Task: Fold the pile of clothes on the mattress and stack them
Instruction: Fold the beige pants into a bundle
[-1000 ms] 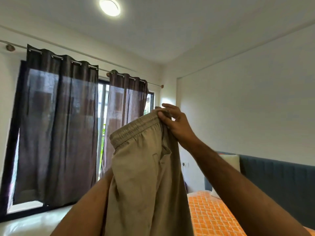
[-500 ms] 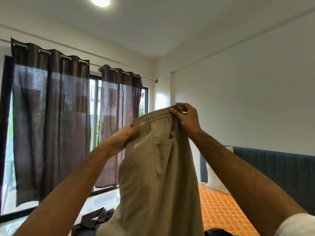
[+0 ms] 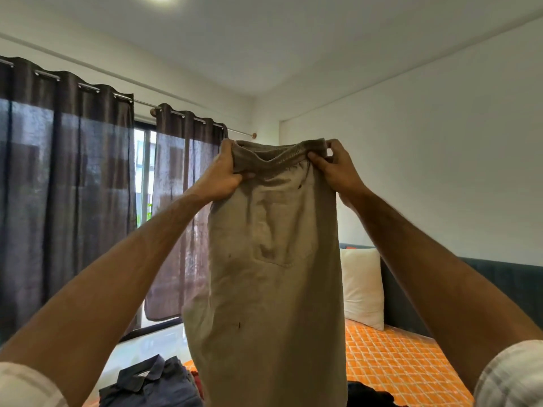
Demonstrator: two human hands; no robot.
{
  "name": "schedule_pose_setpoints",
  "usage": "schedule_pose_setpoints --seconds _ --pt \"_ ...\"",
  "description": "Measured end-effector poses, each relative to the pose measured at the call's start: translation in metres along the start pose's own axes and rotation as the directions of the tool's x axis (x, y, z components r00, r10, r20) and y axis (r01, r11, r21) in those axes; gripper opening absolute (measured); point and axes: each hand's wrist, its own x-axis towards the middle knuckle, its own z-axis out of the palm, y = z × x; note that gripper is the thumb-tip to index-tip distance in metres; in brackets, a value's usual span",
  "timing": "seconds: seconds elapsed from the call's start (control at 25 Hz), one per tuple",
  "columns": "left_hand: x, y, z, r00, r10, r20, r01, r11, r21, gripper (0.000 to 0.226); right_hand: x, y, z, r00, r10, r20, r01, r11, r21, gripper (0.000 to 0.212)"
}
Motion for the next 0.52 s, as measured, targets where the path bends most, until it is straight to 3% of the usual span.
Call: schedule_pose_setpoints --seconds 0.08,0.16,0.24,0.36,0.44,0.52 --pt "0.002 0.008 -0.008 0.989 0.070 -0.129 -0.064 0.997 0.050 0.051 0.000 -0.015 -0.011 0.997 0.077 0.033 -0.079 0.994 0.069 0.040" --pt "-0.003 0.023 -0.019 0.987 0.077 -0.143 -0.099 0.984 -0.148 0.032 -0.005 -0.038 -0.023 0.987 0.119 0.105 -0.139 0.968 0.210 0.040" --pt "-0.010 0.046 -0.031 0.997 0.062 -0.052 -0.078 0.912 -0.404 0.018 -0.011 -0.063 -0.032 0.973 0.138 0.184 -0.197 0.912 0.359 0.044" --pt "-0.009 0.060 -0.040 0.990 -0.052 0.128 0.120 0.785 -0.608 0.044 -0.012 -0.073 -0.031 0.977 0.113 0.178 -0.185 0.865 0.466 0.031" --pt "-0.011 0.043 -0.024 0.968 -0.124 0.219 0.232 0.778 -0.584 0.035 -0.015 -0.047 -0.022 0.977 0.178 0.116 -0.209 0.901 0.380 0.027" --pt "-0.020 -0.004 0.011 0.948 -0.210 0.240 0.294 0.865 -0.407 0.022 -0.027 0.011 -0.015 0.941 0.323 0.099 -0.338 0.895 0.291 0.025"
